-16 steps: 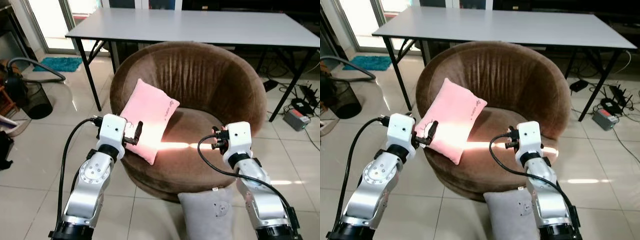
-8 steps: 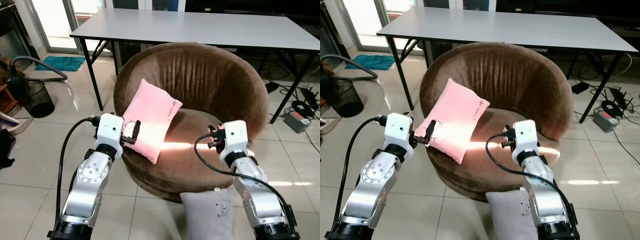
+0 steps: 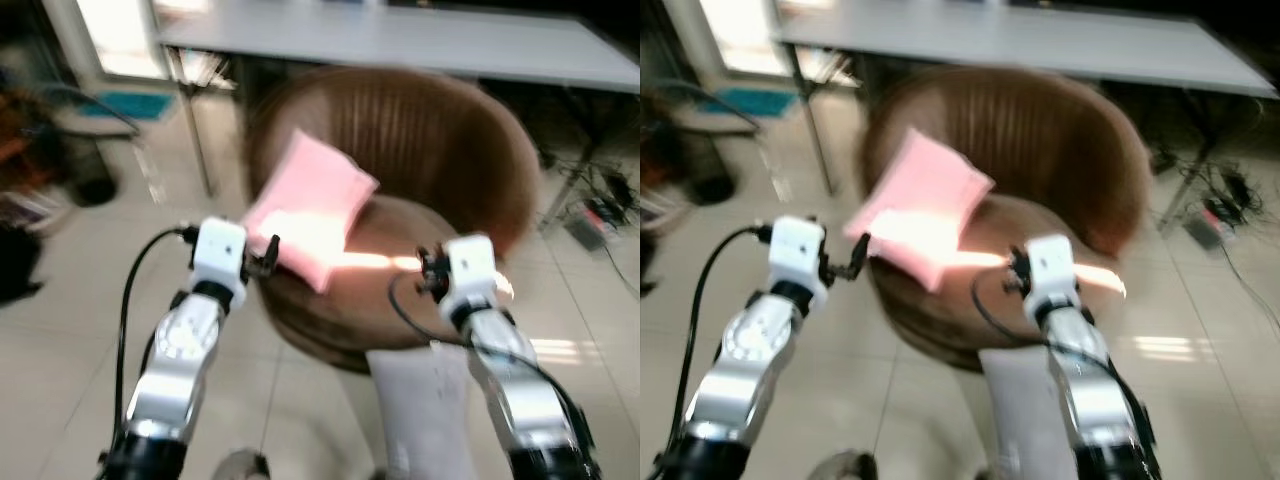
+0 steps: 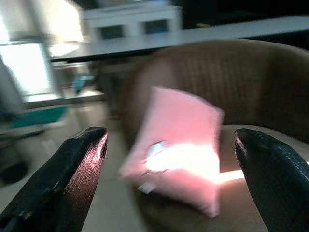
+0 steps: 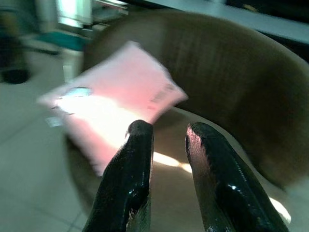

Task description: Move the pillow to the sofa from floor

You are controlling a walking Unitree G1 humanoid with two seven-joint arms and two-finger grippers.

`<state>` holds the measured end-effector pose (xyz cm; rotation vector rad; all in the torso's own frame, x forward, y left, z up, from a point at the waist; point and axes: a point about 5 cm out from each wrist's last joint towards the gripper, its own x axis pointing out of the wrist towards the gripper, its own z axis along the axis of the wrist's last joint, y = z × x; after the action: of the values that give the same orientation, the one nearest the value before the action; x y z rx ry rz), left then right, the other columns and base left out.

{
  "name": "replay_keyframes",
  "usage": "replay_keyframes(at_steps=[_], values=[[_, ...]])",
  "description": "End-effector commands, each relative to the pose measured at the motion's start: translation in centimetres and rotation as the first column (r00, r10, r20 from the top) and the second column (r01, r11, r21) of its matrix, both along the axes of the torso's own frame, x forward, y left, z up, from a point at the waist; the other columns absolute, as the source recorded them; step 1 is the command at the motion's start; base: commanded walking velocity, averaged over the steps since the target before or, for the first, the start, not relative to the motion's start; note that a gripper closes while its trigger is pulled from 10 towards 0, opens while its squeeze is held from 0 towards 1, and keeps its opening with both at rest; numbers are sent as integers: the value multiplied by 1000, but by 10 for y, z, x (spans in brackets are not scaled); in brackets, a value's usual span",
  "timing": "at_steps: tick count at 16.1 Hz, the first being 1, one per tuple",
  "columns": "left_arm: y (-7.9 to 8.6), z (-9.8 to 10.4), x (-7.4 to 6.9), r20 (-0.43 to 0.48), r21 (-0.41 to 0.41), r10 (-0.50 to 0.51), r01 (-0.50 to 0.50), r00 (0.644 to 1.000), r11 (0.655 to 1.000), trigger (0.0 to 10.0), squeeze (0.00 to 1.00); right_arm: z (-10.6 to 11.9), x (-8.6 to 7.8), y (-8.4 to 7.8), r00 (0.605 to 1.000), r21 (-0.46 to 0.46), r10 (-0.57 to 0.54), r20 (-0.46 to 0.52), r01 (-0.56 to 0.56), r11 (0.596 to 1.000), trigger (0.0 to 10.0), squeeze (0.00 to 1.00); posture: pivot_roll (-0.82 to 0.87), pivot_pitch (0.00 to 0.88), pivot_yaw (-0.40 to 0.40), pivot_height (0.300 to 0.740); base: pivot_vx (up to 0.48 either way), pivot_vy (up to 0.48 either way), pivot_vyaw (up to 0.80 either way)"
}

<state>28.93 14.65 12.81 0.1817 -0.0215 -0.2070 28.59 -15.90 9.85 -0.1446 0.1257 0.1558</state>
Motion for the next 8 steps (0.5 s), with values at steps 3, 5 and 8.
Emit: replay_keyframes(at_steps=[3, 5, 8], values=[[3, -4, 0, -7, 36, 26, -26, 1000, 999, 10000, 0, 3, 3, 2, 1000, -28, 23, 10, -23, 999, 10000, 0, -43, 0, -20, 740, 0, 0, 0], [2, -3, 1, -1, 35, 35, -35, 999, 999, 10000, 0, 5, 3, 6, 998, -64, 62, 18, -60, 996, 10000, 0, -43, 0, -23, 740, 0, -148, 0], [3, -3, 1, 3, 35, 46, -46, 999, 998, 10000, 0, 4, 3, 6, 998, -64, 59, 15, -58, 996, 10000, 0, -43, 0, -27, 740, 0, -414, 546]])
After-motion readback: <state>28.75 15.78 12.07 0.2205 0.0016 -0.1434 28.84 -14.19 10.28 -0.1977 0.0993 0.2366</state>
